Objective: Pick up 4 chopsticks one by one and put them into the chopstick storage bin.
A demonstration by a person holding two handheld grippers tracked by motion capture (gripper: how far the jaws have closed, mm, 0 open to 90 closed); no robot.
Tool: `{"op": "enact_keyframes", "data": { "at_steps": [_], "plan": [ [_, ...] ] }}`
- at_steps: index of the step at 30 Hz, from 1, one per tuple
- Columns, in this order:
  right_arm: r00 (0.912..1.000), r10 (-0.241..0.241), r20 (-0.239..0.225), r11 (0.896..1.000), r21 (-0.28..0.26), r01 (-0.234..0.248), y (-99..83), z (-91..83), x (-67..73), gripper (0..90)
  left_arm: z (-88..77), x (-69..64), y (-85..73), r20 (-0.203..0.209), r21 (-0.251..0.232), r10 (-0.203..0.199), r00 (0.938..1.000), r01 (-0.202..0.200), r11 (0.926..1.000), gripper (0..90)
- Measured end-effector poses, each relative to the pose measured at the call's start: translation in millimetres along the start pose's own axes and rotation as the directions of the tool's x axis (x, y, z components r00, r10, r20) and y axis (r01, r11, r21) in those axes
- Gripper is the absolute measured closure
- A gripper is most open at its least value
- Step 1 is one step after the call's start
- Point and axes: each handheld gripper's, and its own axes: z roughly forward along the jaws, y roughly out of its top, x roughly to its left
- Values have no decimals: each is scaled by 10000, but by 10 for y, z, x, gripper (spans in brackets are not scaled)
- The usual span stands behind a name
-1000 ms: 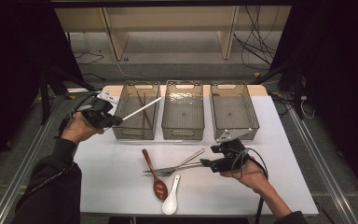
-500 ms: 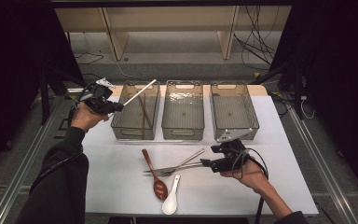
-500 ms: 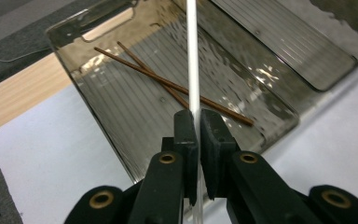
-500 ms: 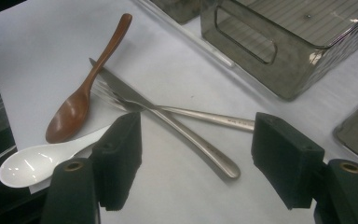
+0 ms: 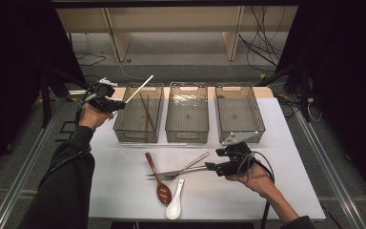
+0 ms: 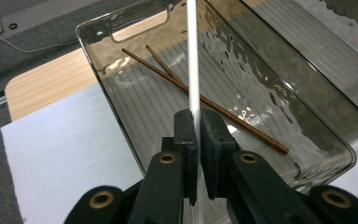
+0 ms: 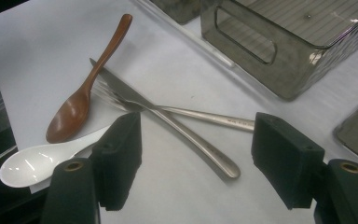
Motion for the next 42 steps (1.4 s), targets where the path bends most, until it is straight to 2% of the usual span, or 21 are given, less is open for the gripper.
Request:
{"op": "enact_keyframes", "data": {
  "at_steps": [14, 19, 21, 23, 27, 33, 40, 42],
  "plan": [
    [10000, 17, -10, 10000, -27, -17, 0, -8, -3, 342, 146, -9, -7, -70, 410, 46, 10000, -43, 9991, 854],
    [10000, 25, -5, 10000, -15, -25, 1, -10, 0, 343, 205, -23, -20, -103, 290, 210, 9997, -207, 9994, 850],
    [10000, 14, -3, 10000, -23, -14, 1, -10, -1, 342, 227, -34, -22, -338, 136, 288, 9990, -284, 9995, 835],
    [10000, 36, -1, 10000, -9, -36, 1, -10, -1, 342, 239, -37, -20, -365, -24, 196, 9991, -197, 9998, 724],
    [10000, 15, -5, 10000, -53, -15, 1, -14, 0, 342, 211, -78, -22, -378, -152, 508, 9980, -514, 9986, 601],
    [10000, 40, -6, 10000, -53, -40, 2, -16, 1, 342, 66, -138, -35, -67, -522, 619, 9981, -621, 9967, 534],
    [10000, 34, 16, 10000, -55, -33, 2, -15, 2, 343, 25, -237, -182, 389, -40, 576, 9976, -575, 9983, 499],
    [10000, 29, 16, 10000, -59, -29, 3, -15, 3, 342, 19, -269, -233, 482, 105, 668, 9966, -674, 9977, 479]
  ]
}}
